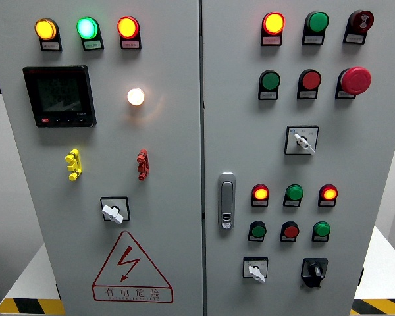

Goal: Trip black knob to open circuit

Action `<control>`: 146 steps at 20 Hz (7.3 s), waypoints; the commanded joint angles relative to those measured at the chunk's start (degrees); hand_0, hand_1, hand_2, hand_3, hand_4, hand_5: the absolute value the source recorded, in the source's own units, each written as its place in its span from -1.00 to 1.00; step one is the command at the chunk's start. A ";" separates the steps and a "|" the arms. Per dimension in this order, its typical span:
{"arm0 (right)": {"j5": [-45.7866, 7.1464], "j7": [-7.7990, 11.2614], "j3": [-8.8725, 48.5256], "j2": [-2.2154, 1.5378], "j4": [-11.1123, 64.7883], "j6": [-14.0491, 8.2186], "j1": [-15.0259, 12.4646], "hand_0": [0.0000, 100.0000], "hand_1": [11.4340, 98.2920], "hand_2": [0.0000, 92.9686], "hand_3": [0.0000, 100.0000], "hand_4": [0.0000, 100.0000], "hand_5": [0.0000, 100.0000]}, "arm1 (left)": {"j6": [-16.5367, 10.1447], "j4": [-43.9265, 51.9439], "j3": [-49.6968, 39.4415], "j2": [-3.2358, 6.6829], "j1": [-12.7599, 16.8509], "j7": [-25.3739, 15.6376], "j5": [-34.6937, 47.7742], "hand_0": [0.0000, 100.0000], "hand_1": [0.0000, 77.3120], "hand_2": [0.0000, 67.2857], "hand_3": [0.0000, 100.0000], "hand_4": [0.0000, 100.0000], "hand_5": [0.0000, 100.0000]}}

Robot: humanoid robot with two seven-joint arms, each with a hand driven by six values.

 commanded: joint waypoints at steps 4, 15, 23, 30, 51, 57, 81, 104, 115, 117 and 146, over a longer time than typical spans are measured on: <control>0.03 0.00 0.26 0.00 -0.40 0.18 0.09 0.37 -0.58 -0.90 -0.77 -0.93 -0.76 | 0.00 0.00 0.00 0.00 0.00 -0.01 0.00 -1.00 -0.92 -0.62 -0.57 -0.87 -0.97; -21.36 -2.28 21.14 -0.36 2.40 1.58 0.45 0.36 -0.57 -0.91 -0.76 -0.93 -0.76 | 0.00 0.00 0.00 0.00 0.00 -0.01 0.00 -1.00 -0.91 -0.62 -0.57 -0.87 -0.97; -33.28 -3.25 36.29 -0.97 3.80 4.75 2.20 0.36 -0.57 -0.91 -0.76 -0.93 -0.77 | 0.00 0.00 0.00 0.00 0.00 -0.01 0.00 -1.00 -0.92 -0.62 -0.57 -0.87 -0.97; -49.27 -2.46 51.41 0.08 18.03 4.40 2.46 0.34 -0.54 -0.90 -0.73 -0.93 -0.76 | 0.00 0.00 0.00 0.00 0.00 -0.01 0.00 -1.00 -0.92 -0.62 -0.57 -0.87 -0.97; -49.98 -1.05 50.63 0.35 90.72 -7.63 -9.40 0.42 -0.28 -0.88 -0.39 -0.56 -0.20 | 0.00 0.00 0.00 0.00 0.00 -0.01 0.00 -1.00 -0.92 -0.62 -0.57 -0.87 -0.97; -54.37 -1.49 49.83 -0.26 96.70 -8.88 -6.51 0.48 -0.23 -0.86 -0.22 -0.34 0.06 | 0.00 0.00 0.00 0.00 0.00 0.08 0.00 -1.00 -0.92 -0.62 -0.57 -0.87 -0.97; -57.36 -8.43 43.95 0.87 104.19 -9.93 4.66 0.60 -0.23 -0.85 0.76 0.81 1.00 | 0.00 0.00 0.00 0.00 0.00 -0.01 0.00 -1.00 -0.91 -0.62 -0.57 -0.87 -0.97; -57.01 -8.96 43.42 0.88 94.87 -10.37 14.68 0.63 -0.18 -0.85 0.85 0.99 1.00 | 0.00 0.00 0.00 0.00 0.00 -0.01 0.00 -1.00 -0.91 -0.62 -0.57 -0.87 -0.97; -56.39 -9.31 42.54 0.88 94.69 -10.28 14.86 0.67 -0.19 -0.85 0.87 1.00 1.00 | 0.00 0.00 0.00 0.00 0.00 -0.01 0.00 -1.00 -0.91 -0.62 -0.57 -0.87 -0.97; -56.30 -9.40 42.45 0.88 94.61 -10.28 15.64 0.67 -0.19 -0.85 0.87 1.00 1.00 | 0.00 0.00 0.00 0.00 0.00 -0.01 0.00 -1.00 -0.91 -0.62 -0.57 -0.87 -0.97; -56.22 -9.93 40.17 0.96 94.17 -10.28 16.88 0.72 -0.21 -0.86 0.89 1.00 1.00 | 0.00 0.00 0.00 0.00 0.00 -0.01 0.00 -1.00 -0.92 -0.62 -0.57 -0.87 -0.97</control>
